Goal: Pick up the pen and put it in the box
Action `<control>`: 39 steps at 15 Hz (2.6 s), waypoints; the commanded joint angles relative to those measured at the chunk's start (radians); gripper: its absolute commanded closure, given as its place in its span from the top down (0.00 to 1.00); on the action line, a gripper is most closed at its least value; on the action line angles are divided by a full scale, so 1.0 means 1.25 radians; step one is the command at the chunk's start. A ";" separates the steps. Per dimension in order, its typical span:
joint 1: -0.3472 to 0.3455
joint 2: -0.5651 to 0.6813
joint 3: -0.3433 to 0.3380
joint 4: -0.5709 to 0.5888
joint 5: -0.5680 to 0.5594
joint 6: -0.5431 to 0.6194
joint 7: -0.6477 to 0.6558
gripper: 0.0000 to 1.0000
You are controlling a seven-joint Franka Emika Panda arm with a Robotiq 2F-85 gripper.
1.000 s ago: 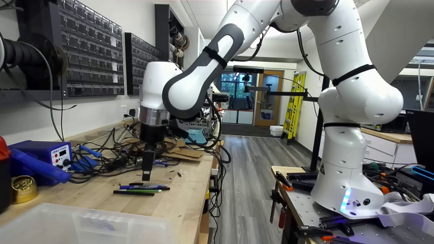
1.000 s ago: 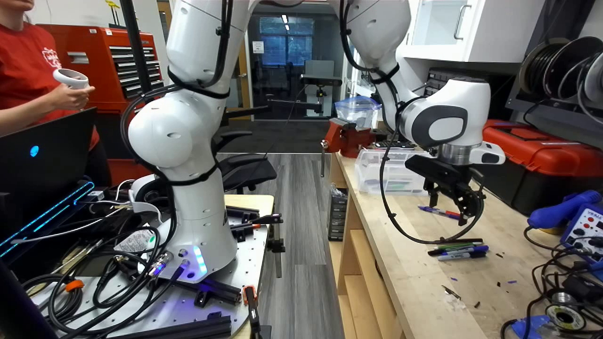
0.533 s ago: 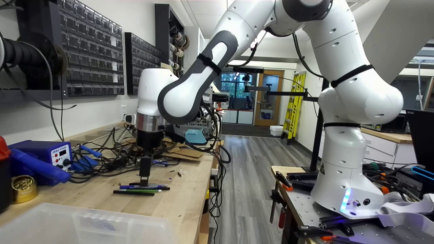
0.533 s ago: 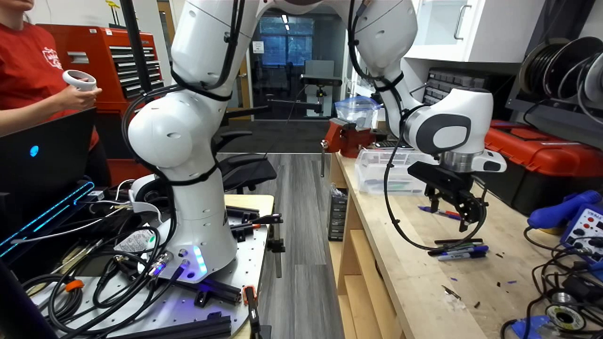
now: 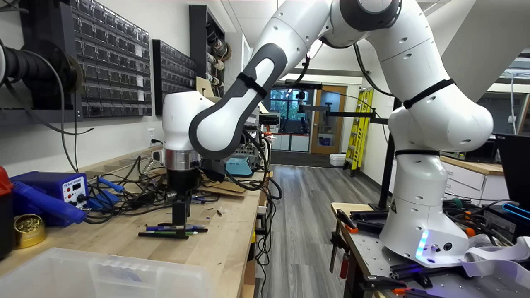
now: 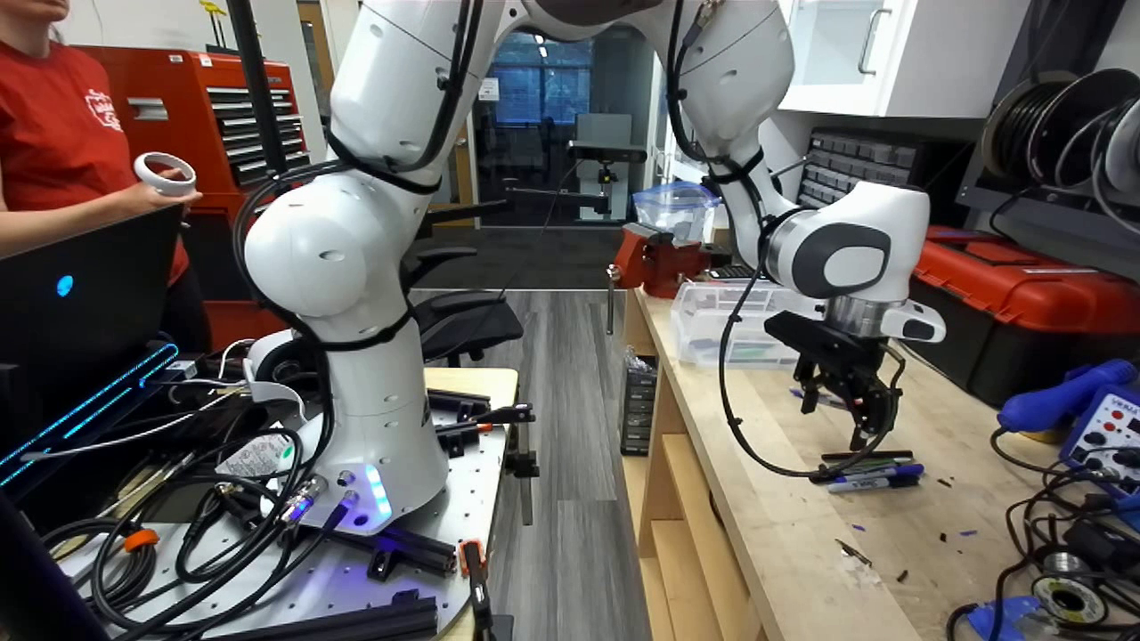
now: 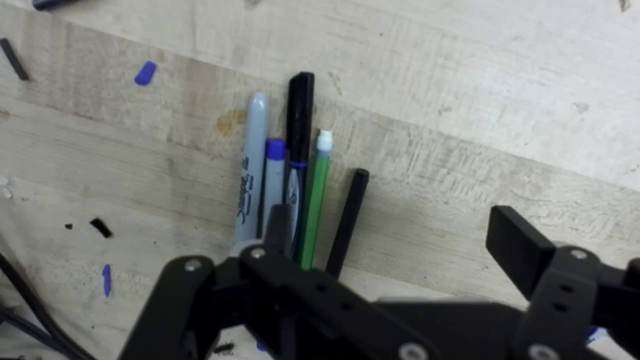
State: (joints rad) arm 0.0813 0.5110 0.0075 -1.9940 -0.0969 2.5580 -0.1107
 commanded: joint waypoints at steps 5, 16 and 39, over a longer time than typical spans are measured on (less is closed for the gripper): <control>0.023 0.041 0.001 0.065 -0.002 -0.107 0.092 1.00; 0.006 0.109 0.021 0.129 0.082 -0.153 0.132 1.00; -0.025 0.128 0.037 0.152 0.111 -0.081 0.099 1.00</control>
State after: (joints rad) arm 0.0606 0.6624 0.0381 -1.8136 0.0283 2.4491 0.0294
